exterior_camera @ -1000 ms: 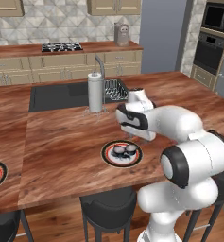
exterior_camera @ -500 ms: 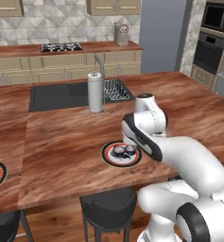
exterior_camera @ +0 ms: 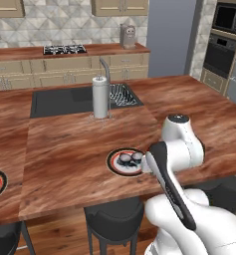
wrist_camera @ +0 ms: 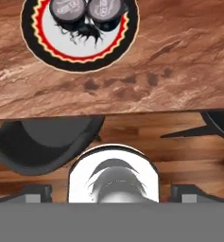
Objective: Place two yogurt containers on each plate.
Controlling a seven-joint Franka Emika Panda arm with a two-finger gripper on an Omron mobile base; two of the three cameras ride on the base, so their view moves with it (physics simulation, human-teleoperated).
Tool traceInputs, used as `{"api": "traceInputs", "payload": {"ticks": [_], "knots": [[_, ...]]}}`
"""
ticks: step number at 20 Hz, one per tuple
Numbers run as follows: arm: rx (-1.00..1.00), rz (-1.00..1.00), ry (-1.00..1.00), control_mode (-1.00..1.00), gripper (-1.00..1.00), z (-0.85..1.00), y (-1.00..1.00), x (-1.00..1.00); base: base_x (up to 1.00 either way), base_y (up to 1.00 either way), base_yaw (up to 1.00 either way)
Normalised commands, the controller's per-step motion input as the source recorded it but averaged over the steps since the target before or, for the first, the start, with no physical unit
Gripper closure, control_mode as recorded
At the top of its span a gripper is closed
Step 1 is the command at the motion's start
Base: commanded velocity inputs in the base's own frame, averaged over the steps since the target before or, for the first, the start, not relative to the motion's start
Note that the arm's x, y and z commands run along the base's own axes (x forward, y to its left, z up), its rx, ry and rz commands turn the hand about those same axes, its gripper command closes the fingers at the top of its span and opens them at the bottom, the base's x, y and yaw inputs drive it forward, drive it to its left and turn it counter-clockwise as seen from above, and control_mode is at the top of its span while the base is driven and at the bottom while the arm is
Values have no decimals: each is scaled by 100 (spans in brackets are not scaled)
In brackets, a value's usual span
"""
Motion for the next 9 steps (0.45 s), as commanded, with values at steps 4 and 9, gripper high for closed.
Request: {"api": "traceInputs", "payload": {"ticks": [4, 9], "knots": [[-4, 14, -37, -100, -100, 7, -8, -100, 0, 0, 0], [-8, 11, -53, -100, -100, 0, -10, -93, 0, 0, 0]]}}
